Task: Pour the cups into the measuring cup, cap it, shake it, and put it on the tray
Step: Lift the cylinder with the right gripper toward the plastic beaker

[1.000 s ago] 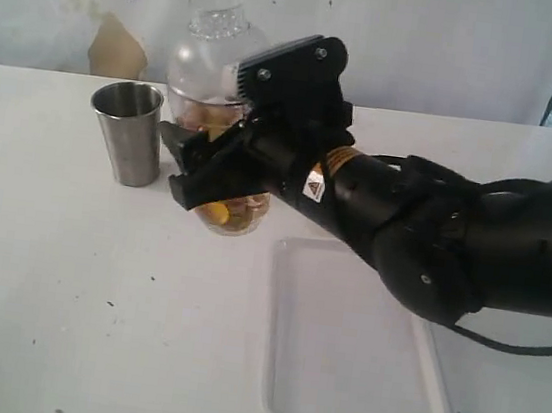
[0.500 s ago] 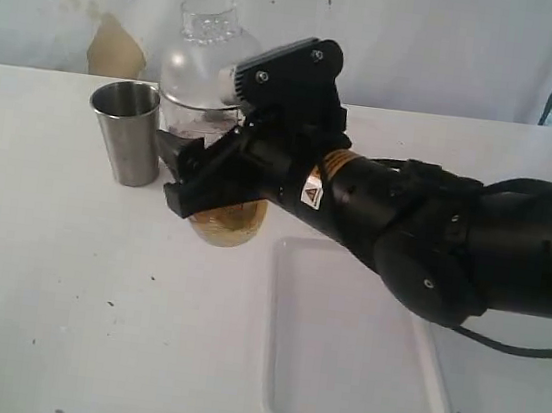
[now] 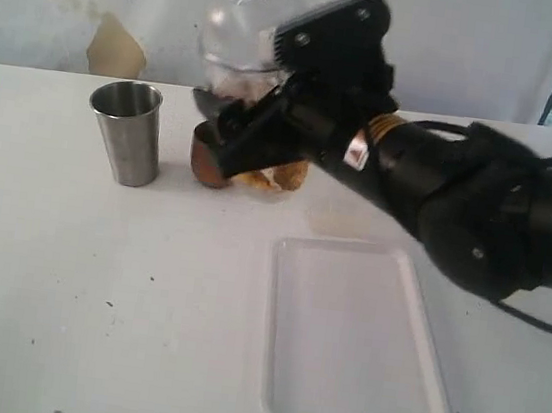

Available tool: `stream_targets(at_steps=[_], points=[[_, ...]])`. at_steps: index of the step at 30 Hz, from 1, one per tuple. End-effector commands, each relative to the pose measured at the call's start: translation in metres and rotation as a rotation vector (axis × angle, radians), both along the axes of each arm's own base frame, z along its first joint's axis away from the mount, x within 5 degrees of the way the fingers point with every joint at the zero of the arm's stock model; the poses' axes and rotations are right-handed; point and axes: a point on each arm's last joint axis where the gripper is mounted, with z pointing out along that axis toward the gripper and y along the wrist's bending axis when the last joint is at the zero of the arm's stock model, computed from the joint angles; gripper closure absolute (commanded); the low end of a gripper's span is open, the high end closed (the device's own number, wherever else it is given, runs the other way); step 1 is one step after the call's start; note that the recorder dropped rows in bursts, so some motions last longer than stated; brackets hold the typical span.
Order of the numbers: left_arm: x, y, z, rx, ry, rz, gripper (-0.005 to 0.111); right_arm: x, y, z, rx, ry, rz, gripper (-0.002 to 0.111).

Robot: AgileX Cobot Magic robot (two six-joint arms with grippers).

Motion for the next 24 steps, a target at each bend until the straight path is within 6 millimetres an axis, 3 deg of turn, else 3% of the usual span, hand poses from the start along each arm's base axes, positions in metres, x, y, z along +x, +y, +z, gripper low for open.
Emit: stream_targets(at_steps=[1, 8, 13, 18, 24], points=[[0.0, 0.0, -0.001, 0.002, -0.009, -0.001, 0.107, 0.015, -0.041, 0.041, 0.067, -0.122, -0.141, 0.108], [0.0, 0.0, -0.001, 0.002, -0.009, -0.001, 0.107, 0.039, -0.103, 0.058, 0.009, -0.216, -0.345, 0.108], [0.0, 0.0, -0.001, 0.002, -0.009, -0.001, 0.107, 0.067, -0.14, 0.053, -0.052, -0.219, -0.463, 0.108], [0.0, 0.0, -0.001, 0.002, -0.009, -0.001, 0.107, 0.093, -0.158, 0.03, -0.193, -0.216, -0.472, 0.108], [0.0, 0.0, -0.001, 0.002, -0.009, -0.001, 0.107, 0.121, -0.159, -0.003, -0.317, -0.192, -0.431, 0.108]])
